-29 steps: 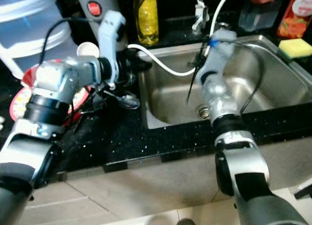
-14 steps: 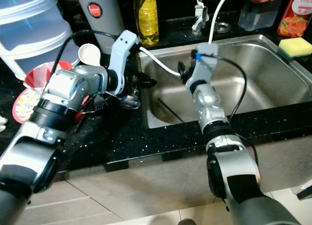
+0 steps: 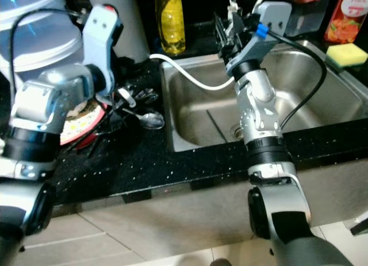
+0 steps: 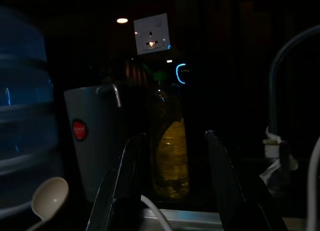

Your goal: Kitchen organization

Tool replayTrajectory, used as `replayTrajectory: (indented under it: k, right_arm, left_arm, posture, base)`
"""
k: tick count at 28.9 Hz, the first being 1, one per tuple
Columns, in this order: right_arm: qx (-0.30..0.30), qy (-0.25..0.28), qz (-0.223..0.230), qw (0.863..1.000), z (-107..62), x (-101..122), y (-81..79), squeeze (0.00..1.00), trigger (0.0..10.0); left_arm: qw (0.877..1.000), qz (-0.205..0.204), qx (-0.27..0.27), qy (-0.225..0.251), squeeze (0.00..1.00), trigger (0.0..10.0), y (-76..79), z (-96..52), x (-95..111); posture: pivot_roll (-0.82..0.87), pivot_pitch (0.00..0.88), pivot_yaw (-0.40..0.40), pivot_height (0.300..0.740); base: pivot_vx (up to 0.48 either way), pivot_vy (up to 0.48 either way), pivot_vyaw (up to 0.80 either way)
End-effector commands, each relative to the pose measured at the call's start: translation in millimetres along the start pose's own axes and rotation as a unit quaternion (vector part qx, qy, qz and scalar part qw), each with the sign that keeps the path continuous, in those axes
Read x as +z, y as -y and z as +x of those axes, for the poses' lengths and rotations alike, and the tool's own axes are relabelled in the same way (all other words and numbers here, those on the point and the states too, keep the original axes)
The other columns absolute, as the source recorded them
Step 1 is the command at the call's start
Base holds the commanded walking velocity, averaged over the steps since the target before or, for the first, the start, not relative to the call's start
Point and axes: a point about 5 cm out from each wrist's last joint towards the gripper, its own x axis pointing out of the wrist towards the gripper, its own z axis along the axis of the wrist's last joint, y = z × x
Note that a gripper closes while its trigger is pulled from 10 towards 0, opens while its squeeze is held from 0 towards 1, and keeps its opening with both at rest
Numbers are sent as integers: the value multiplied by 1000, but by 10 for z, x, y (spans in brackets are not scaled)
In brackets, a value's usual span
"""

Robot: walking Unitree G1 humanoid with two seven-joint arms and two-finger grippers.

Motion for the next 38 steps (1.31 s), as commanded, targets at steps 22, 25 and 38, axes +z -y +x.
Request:
replayTrajectory:
  k: [22,25,38]
  right_arm:
    - [-6,-23,-40,999,-103,165,102,0,10000]
    - [-6,-27,-39,999,-113,165,97,0,10000]
    - [-7,-34,-38,999,-110,157,93,0,10000]
  left_arm:
    - [986,60,0,-156,0,10000,-262,-828,-673]
    - [985,55,-2,-161,0,10000,-264,-844,-716]
    - [979,63,-10,-193,0,3961,-258,-803,-934]
  posture:
    - [42,35,89,740]
    - [42,35,89,740]
    - [37,35,83,740]
  base:
    - [0,0,0]
    - [0,0,0]
    - [0,0,0]
